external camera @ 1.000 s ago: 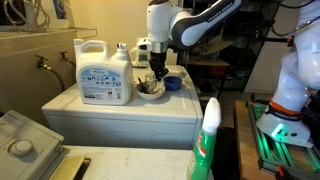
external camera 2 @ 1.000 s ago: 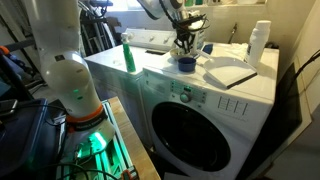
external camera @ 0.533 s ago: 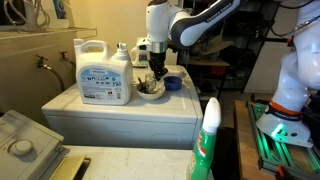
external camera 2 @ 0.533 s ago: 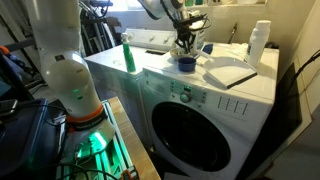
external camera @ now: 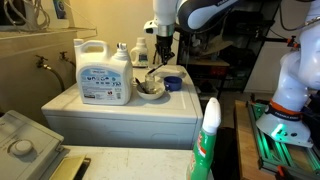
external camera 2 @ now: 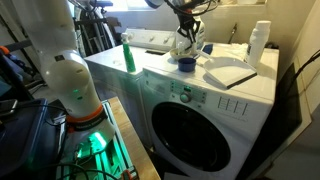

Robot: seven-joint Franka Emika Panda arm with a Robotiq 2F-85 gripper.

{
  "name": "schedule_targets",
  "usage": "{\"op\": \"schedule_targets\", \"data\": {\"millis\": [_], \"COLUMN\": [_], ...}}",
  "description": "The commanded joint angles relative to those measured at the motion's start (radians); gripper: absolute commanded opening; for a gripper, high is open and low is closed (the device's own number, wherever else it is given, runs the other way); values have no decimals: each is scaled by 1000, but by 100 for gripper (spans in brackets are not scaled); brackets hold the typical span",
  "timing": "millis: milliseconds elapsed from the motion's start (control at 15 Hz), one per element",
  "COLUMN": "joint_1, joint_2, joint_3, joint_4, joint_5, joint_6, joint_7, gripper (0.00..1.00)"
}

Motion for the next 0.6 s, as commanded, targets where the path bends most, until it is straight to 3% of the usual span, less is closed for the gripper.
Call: {"op": "schedule_targets", "data": {"millis": [0, 200, 533], "joint_1": [-13, -26, -42], "joint_2": [-98, -126, -121], "joint_3": [-13, -28, -47], "joint_4": [-121, -193, -256], "joint_5": [6, 18, 69], "joint_6": [-88, -166, -123], "joint_7": [-4, 12, 51], "gripper": [3, 3, 3]}}
